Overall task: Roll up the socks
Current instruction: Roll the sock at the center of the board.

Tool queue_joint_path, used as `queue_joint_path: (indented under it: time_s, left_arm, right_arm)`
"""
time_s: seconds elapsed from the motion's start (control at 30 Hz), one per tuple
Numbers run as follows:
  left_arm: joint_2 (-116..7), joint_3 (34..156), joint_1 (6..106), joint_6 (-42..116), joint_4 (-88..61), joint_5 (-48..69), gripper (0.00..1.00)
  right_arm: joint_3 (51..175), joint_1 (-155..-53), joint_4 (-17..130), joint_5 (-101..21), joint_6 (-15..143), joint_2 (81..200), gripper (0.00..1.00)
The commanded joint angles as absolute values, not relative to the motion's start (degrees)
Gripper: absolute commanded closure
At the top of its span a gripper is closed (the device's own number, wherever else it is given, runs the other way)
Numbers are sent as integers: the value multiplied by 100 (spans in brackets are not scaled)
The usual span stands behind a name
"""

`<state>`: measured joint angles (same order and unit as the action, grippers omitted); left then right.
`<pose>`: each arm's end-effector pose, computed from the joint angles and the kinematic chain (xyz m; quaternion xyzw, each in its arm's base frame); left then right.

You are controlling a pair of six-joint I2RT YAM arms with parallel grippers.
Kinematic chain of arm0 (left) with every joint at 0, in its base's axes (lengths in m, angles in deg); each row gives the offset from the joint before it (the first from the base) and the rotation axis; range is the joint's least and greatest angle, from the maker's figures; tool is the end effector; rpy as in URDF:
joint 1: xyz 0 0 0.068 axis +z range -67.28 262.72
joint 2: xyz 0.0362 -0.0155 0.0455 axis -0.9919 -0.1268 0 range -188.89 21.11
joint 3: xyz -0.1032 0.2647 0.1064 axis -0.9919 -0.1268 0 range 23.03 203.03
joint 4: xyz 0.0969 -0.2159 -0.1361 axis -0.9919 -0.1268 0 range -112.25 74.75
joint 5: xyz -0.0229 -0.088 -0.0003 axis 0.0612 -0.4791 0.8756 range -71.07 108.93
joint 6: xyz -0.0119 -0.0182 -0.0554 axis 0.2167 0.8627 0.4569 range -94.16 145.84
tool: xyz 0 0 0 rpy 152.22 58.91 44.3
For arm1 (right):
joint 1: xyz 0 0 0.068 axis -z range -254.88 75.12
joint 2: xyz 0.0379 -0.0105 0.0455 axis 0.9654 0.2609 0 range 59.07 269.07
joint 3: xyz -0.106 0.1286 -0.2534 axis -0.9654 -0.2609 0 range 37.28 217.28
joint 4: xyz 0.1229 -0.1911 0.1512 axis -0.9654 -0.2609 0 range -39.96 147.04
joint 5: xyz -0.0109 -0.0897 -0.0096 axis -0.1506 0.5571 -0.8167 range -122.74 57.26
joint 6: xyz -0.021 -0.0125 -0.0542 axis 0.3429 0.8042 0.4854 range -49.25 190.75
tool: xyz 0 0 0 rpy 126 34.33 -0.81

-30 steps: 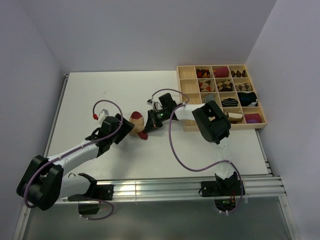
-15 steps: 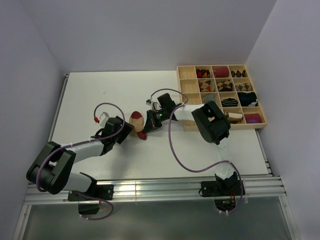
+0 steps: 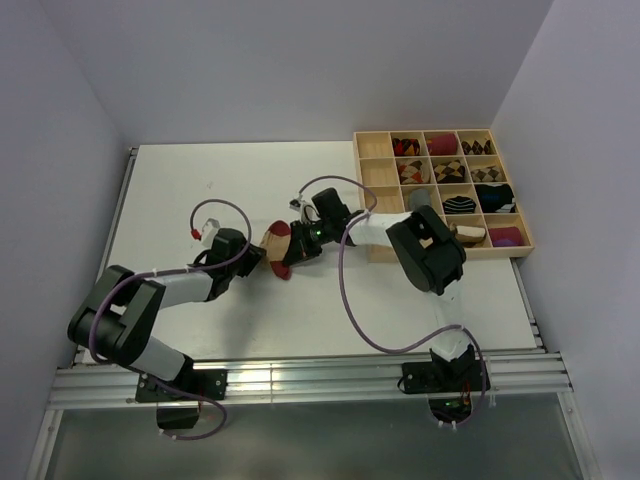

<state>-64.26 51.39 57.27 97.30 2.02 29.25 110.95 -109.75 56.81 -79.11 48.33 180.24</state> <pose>0.2530 -0.1117 0.1501 -0.3876 0.8150 -0.2626 0.3416 0.3601 0.2893 0.1403 -0.2342 0.8369 0.4812 0.1148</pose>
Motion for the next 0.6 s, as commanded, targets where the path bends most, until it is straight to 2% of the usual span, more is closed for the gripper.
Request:
queue_joint_path:
  time_s: [0.0,0.07,0.17,0.3,0.37,0.47,0.57]
  left_arm:
    - [-6976,5247,5802,9194,-778,3062,81]
    - [-7056,5326,5802,8974,-796,2861,85]
    - [-7284,5659,5846,8474,-1101,2658,86]
    - [-7688,6257,5837,7666,-1734,2385,86]
    - [-7759,6538,5820,7270,-1990,2280,86]
    - [-7733,6723,5714,6822,-2272,2244,86]
    - [-7742,6846,5583,6540,-2465,2139,85]
  right_arm:
    - [10673,-11161,5686,-7257,5097,17492,83]
    - [10506,-11257,6002,-7019,5141,17195,69]
    - [10093,-11381,6388,-6483,5264,16694,54]
    - [9365,-11643,6854,-5492,5798,15858,40]
    - [9161,-11855,6995,-4473,6133,15385,32]
    - [8853,-12382,7215,-3137,6880,14997,24]
    - [8747,-12900,7365,-2309,7539,14977,22]
